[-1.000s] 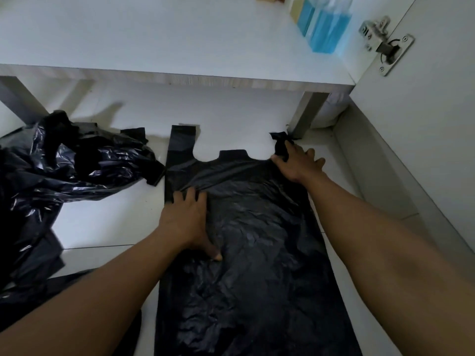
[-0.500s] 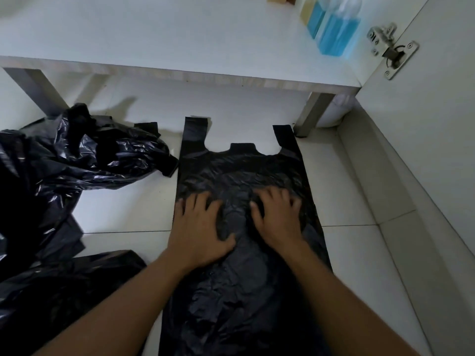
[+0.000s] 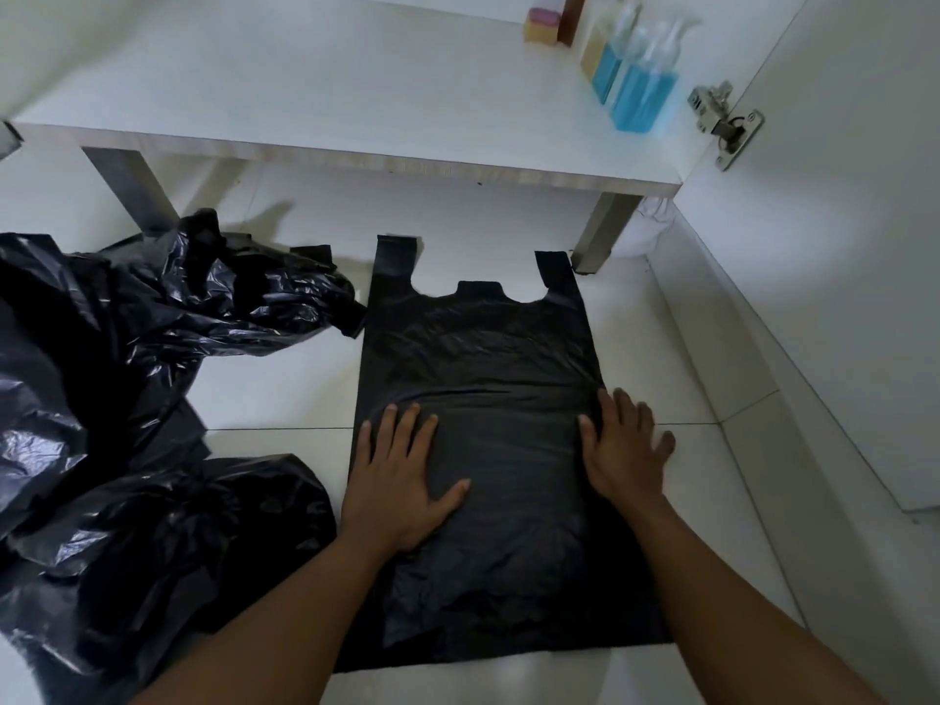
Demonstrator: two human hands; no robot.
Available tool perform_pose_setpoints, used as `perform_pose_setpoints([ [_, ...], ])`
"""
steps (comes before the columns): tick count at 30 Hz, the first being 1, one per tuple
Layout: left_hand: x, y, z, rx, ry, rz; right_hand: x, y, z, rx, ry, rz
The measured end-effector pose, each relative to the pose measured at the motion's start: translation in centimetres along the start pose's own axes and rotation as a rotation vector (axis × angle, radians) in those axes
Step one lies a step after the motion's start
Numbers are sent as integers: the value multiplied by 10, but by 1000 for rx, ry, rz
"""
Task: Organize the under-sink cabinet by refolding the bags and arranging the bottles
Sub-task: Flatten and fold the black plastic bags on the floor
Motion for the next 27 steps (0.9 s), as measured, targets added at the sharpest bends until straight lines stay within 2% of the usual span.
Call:
perform_pose_setpoints([
  [2,1,0,0,1,5,11,-13,11,0,-31,-9,-87],
  [4,3,-1,-1,7,9,88,-18,27,34,-229,-22,-172],
  [6,2,-4,-2,1,3,193,-8,43,62,-364,-2,-147],
  [10,-15,-10,-7,-16,-15,359,-2,49,69,-309,31,-66],
  [13,-60,-16,-2,-14,24,261,-20,43,92,-285,25,-54],
  [16,-124,-18,34,-59,-18,87,-34,46,162,-406,-151,-44],
  [18,-146,-12,80,-177,-108,167,-30,59,226,-540,-335,43],
  [20,-153,3,133,-341,-160,350,-18,80,288,-627,-474,217],
  [22,-158,24,168,-427,-179,480,0,102,334,-673,-447,401],
  [24,-166,41,183,-416,-184,487,18,119,363,-711,-343,503],
  [27,-178,52,195,-403,-111,452,24,123,379,-678,-353,490],
])
Point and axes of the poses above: each hand's wrist, its own y-axis away from the middle knuckle, its own x-axis out of the palm, z = x × y, the point moved 8 cm from there along -y, towards the middle knuckle, and after that the axes turned 8 degrees about -x, right-handed, at the moved point
